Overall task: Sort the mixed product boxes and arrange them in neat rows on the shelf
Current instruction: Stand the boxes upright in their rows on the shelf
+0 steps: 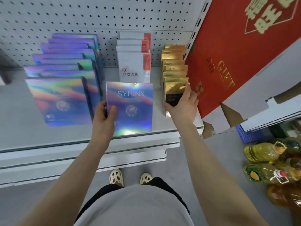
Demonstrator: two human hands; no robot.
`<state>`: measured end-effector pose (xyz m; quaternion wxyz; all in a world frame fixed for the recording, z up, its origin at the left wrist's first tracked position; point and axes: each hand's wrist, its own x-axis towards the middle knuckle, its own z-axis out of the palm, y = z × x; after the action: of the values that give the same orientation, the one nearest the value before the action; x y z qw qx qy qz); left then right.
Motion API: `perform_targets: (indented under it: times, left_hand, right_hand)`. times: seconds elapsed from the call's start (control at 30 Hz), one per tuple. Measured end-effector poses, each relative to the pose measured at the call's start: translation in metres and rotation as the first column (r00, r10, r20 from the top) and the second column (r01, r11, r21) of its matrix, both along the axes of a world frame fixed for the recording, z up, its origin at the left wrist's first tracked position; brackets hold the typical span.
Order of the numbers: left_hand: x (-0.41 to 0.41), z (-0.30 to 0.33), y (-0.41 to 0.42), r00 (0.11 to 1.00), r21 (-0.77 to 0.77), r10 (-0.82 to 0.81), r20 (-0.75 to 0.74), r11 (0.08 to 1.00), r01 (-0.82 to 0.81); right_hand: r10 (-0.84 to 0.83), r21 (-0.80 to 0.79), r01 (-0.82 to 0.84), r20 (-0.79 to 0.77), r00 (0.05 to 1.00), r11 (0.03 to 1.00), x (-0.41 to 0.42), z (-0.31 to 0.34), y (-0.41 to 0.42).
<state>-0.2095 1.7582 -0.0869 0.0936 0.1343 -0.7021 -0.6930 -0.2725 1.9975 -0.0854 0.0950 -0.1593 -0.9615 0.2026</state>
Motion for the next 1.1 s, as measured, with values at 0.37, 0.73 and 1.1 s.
perform_targets:
  times: [0.37,0.73,1.1]
  left_hand:
    - [-0.010,0.002,0.006,0.997,0.022,-0.074,0.007,0.997,0.074]
    - [0.005,0.017,-0.025,0.983,-0.204,0.153,-0.099,0.964,-0.170]
    - [0.065,-0.013,-0.116,0.931,-0.296,0.360,0.049,0.896,-0.331]
  right_hand:
    - [0.514,-0.600,-0.401,0.021,0.857,0.693,-0.027,0.049,-0.036]
    - [0.669,-0.725,-0.559,-0.185,0.720,0.401,-0.051,0.068,-0.065]
    - [0.739,-0.585,-0.738,-0.322,0.592,0.336,-0.025,0.054,-0.186]
